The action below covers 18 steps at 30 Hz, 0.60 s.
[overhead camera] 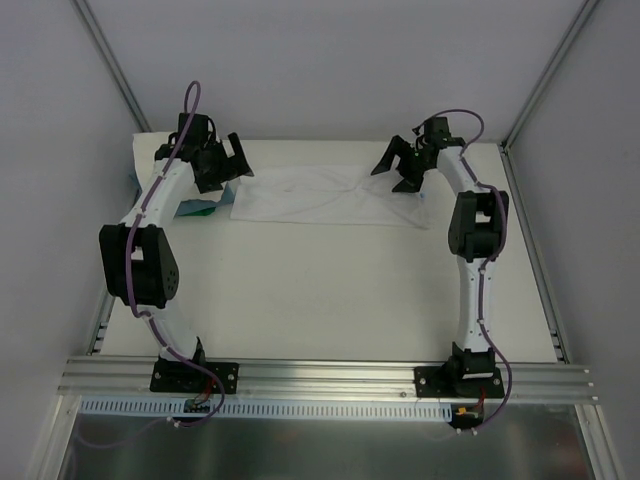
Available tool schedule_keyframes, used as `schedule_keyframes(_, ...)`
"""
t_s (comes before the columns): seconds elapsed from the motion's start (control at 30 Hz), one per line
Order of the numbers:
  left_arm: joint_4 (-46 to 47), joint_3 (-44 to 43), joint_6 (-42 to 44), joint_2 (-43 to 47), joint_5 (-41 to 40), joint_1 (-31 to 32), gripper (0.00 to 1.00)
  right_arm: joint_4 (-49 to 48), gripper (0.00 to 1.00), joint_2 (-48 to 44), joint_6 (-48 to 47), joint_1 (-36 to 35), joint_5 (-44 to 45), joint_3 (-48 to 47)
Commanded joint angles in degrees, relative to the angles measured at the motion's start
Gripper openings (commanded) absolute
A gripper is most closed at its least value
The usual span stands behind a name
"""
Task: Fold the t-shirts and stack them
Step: Fold the other side of the tshirt into a rectangle
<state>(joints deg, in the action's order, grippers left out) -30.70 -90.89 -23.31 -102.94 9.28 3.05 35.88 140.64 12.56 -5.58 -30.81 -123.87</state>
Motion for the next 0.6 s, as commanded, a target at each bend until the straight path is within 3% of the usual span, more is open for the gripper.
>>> schedule_keyframes(0.0,1.25,-0.16,2.38,2.22,3.72,0.82,0.99,1.65,1.0,-8.71,-1.92,1.63,1.1,-0.4)
schedule_keyframes(0.13,1.09,-3.49,8.0,-2.17,13.38,0.99,0.99,3.23,0.99,-13.63,-1.66,1.45,1.89,1.35)
schedule_keyframes(0.27,-3.37,-10.34,9.77,-12.07,21.47,0.12,0.99,7.7,1.0,-18.98,-1.74,1.28,2.07,4.86)
schedule_keyframes(0.37,-10.77,-24.73,14.07,-20.61,22.19,0.29,0.99,10.61,0.99,-21.97,-3.58,-0.21,2.6,7.15)
schedule_keyframes(0.57,-10.79,-27.59,23.91,-25.91,21.48,-0.32,0.99,13.96,0.99,-23.39,-5.79,-2.41,2.51,10.23)
